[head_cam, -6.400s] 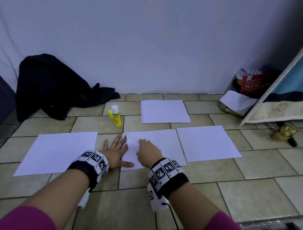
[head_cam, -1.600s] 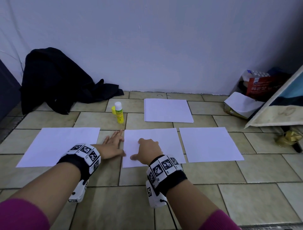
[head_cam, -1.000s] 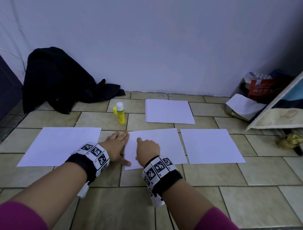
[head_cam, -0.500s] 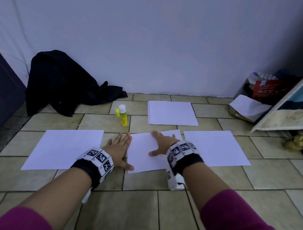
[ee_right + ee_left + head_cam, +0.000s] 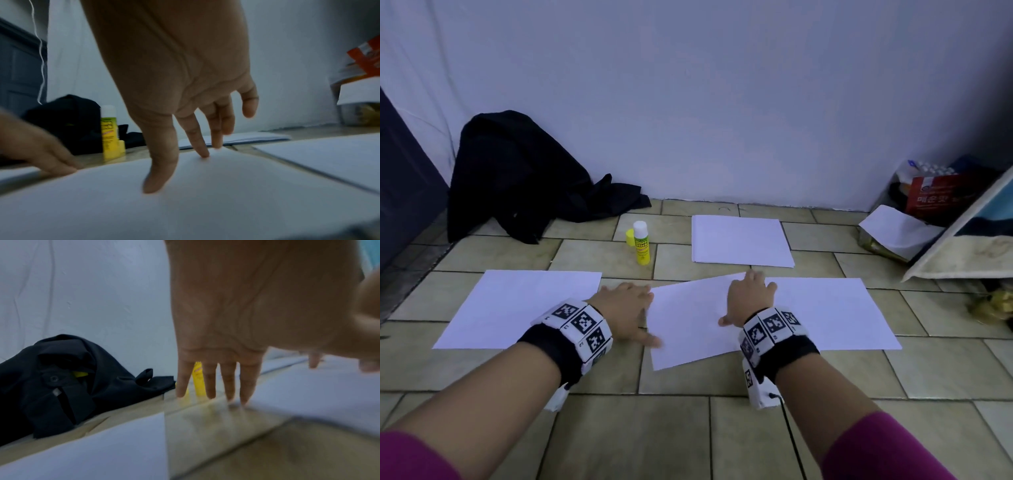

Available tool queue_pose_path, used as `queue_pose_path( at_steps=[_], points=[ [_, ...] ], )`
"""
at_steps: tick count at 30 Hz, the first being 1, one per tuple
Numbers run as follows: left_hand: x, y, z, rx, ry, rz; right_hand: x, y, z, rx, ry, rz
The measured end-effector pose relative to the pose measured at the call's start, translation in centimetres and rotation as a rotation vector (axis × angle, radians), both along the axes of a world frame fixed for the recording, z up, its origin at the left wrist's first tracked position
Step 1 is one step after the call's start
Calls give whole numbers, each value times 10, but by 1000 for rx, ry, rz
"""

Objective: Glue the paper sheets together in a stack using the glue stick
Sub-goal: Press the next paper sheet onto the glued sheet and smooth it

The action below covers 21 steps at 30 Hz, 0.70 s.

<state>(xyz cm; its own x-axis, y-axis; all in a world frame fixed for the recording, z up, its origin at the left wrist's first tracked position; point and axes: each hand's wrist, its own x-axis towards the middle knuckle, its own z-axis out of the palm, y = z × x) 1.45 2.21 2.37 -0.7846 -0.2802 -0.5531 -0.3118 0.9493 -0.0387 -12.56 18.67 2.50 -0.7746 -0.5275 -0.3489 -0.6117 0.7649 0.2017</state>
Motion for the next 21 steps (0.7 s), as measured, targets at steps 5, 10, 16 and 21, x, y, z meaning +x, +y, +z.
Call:
queue_pose_path(
  at_steps=[5, 10, 16, 21],
  points=[
    [-7, 16, 10, 51, 319, -75, 31, -11, -8, -162, -206, 170],
    [-2, 36, 0, -23, 193, -131, 55, -17, -14, -230, -296, 136],
    [8, 21, -4, 31, 290, 16, 59, -27, -10, -255, -432, 287],
    [11, 11, -15, 82, 92, 122, 57, -42, -9, -221, -465, 373]
  ],
)
